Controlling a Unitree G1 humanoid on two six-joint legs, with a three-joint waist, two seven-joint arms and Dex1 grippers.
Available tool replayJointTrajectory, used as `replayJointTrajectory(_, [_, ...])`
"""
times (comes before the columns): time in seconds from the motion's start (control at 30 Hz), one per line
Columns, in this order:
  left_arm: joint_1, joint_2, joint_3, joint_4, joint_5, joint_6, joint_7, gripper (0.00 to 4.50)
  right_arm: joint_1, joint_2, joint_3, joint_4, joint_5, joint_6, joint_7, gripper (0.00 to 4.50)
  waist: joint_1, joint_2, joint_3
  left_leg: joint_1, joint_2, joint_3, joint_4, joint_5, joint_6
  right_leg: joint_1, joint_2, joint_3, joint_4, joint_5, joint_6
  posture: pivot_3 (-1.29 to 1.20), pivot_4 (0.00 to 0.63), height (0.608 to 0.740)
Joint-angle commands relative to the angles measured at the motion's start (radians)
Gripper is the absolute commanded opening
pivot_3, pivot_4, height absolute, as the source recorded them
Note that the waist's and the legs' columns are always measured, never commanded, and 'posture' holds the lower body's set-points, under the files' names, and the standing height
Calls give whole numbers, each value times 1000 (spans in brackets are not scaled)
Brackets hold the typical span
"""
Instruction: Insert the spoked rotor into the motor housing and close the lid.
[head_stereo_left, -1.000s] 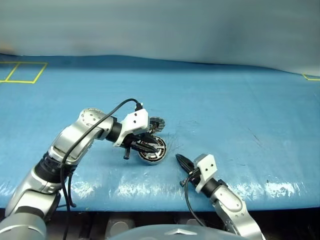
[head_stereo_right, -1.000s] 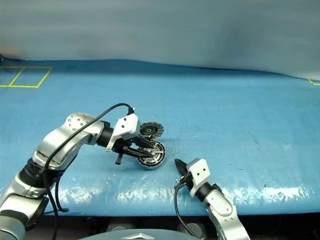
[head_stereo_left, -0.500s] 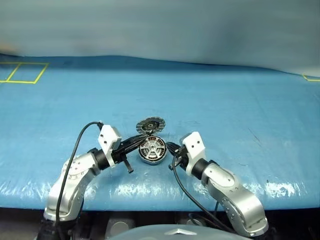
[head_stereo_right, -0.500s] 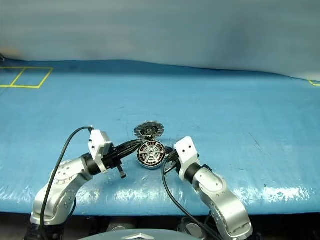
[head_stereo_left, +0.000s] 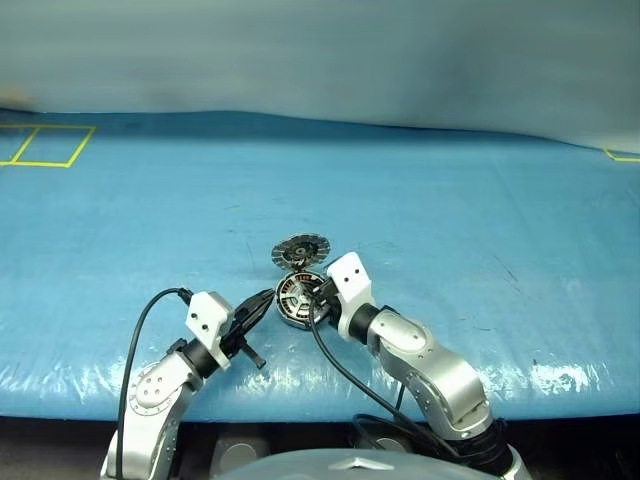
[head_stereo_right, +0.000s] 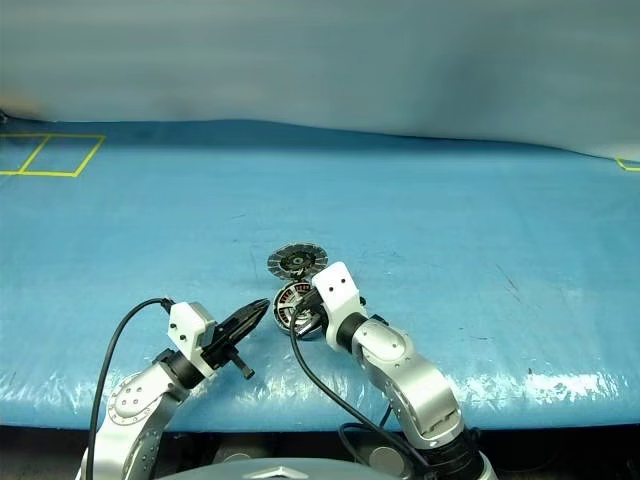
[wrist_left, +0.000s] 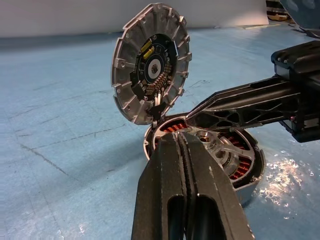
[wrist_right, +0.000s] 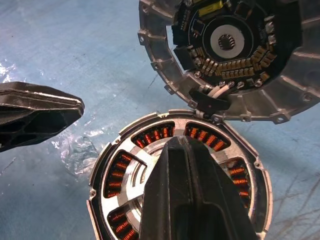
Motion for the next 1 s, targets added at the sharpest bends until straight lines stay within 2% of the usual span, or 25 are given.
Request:
replayJointTrajectory(0.03, [-1, 8, 8, 8, -6, -36, 4, 50, -6, -5, 30, 54, -8, -2, 23, 0, -5, 0, 0, 0, 0, 0, 0, 0, 0, 0, 0, 0, 0, 0, 0, 0, 150, 740])
replayJointTrajectory(0.3, [-20, 19, 9, 30, -12, -55, 1, 50, 17, -36, 33, 87, -27, -56, 49, 0, -15, -2, -3, 1, 0, 0, -1, 0, 0, 0, 0, 0, 0, 0, 0, 0, 150, 740])
replayJointTrajectory(0.4, [-26, 19, 1, 24, -18, -53, -4, 50, 2, -47, -13, 33, -6, -71, 75, 0, -15, -2, -3, 1, 0, 0, -1, 0, 0, 0, 0, 0, 0, 0, 0, 0, 150, 740])
replayJointTrajectory(0.5, [-16, 16, -4, 14, -16, -57, 2, 50, -27, -80, -111, -40, 65, -28, 116, 0, -15, -2, -2, 0, 0, 0, -1, 0, 0, 0, 0, 0, -1, 0, 0, 0, 150, 740])
replayJointTrajectory(0.57, [5, 19, -11, 5, 1, -71, 8, 50, -55, -136, -157, -81, 90, -3, 153, 0, -15, -1, -2, -1, 0, 0, -1, 0, 0, -1, 0, 0, -1, 0, 0, 0, 150, 740])
replayJointTrajectory(0.67, [56, 20, -23, -15, -37, -74, -18, 50, -140, -277, -185, -88, 60, 42, 207, 0, -20, 0, -1, -1, 0, 0, -2, 0, 0, -1, 0, 0, -1, 0, 0, 0, 150, 740])
replayJointTrajectory(0.73, [78, 41, -42, -21, -45, -79, -53, 50, -211, -331, -188, -36, 28, 64, 202, 0, -20, 0, 0, -1, 0, 1, -2, 0, 0, -1, 0, 1, -1, 0, 0, 0, 150, 740])
replayJointTrajectory(0.83, [92, 55, -61, -11, -36, -97, -73, 50, -322, -342, -171, 100, -18, 7, 207, 0, -22, 0, 0, 0, 0, 1, -3, 0, 0, -2, 0, 0, -1, -1, -1, 0, 150, 740])
replayJointTrajectory(1.0, [63, 63, -54, 122, -6, -216, -102, 50, -504, -272, -117, 458, -75, -304, 322, 0, -25, 1, 2, -1, 0, 2, -3, 0, 0, -3, 0, 1, -2, 0, -1, 0, 150, 740])
